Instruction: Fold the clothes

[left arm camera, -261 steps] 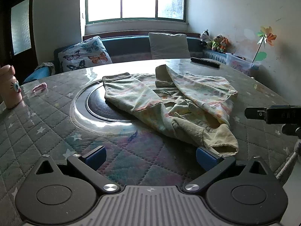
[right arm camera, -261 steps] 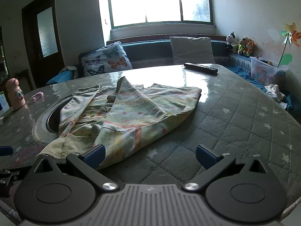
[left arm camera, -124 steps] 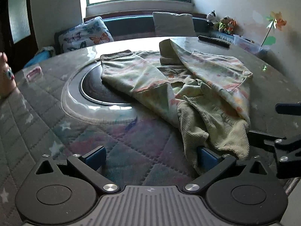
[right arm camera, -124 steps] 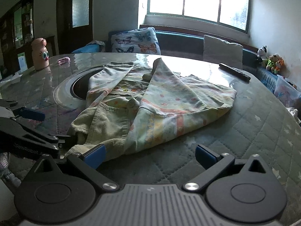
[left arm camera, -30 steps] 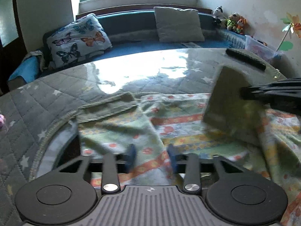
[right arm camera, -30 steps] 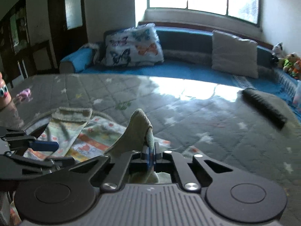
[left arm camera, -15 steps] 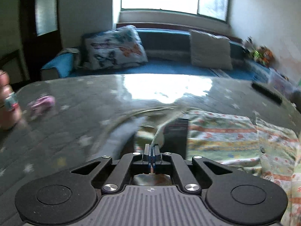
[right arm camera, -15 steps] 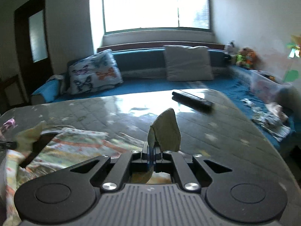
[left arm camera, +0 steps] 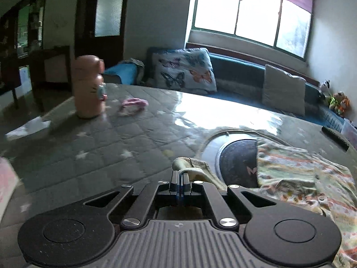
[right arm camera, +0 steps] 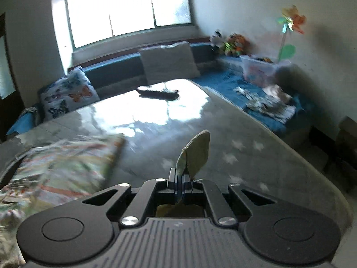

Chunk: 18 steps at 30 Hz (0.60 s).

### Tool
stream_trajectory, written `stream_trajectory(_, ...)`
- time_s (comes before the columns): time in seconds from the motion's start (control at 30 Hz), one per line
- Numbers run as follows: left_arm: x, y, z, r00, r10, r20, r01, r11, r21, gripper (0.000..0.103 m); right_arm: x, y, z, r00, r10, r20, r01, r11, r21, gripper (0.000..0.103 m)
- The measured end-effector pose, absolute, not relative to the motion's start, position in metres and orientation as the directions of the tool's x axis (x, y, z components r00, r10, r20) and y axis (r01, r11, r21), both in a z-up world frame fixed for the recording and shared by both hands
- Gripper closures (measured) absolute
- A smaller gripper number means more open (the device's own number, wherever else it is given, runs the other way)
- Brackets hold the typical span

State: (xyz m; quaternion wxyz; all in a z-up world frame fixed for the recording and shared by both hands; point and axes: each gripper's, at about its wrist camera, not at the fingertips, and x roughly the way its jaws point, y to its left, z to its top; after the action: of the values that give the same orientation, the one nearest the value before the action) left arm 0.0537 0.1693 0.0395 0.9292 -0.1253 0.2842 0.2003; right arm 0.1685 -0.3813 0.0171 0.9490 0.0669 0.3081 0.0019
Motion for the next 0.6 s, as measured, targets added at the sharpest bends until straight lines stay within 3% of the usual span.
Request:
stream_trajectory(0.27, -0.003, 0.177, 0.032, 0.708, 0.326, -0.626, -0.477, 0.875, -0.083, 0.101, 0.153, -0.395, -0.006, 0.760, 0.010, -0.650, 0.077, 0.991, 0.105, 0.099)
stream_trajectory(0.4, -0.016, 0.184, 0.019, 0.655, 0.336, -0.677, -0.507, 0.860, -0.063, 0.094, 0.148, -0.398, -0.007, 0.749, -0.002, -0.662, 0.083, 0.992, 0.091, 0.095)
stream_trajectory(0.53, -0.024, 0.187, 0.017, 0.633, 0.375, -0.678, -0.530, 0.848, -0.026, 0.093, 0.144, -0.407, -0.001, 0.752, -0.046, -0.657, 0.125, 0.989, 0.074, 0.091)
stream_trajectory(0.57, -0.026, 0.188, 0.017, 0.627, 0.384, -0.678, -0.535, 0.845, -0.017, 0.090, 0.144, -0.408, 0.001, 0.757, -0.049, -0.651, 0.121, 0.990, 0.066, 0.090)
stream_trajectory(0.6, -0.027, 0.186, 0.018, 0.632, 0.384, -0.673, -0.527, 0.850, -0.011, 0.081, 0.144, -0.409, 0.003, 0.762, -0.052, -0.645, 0.117, 0.991, 0.058, 0.088)
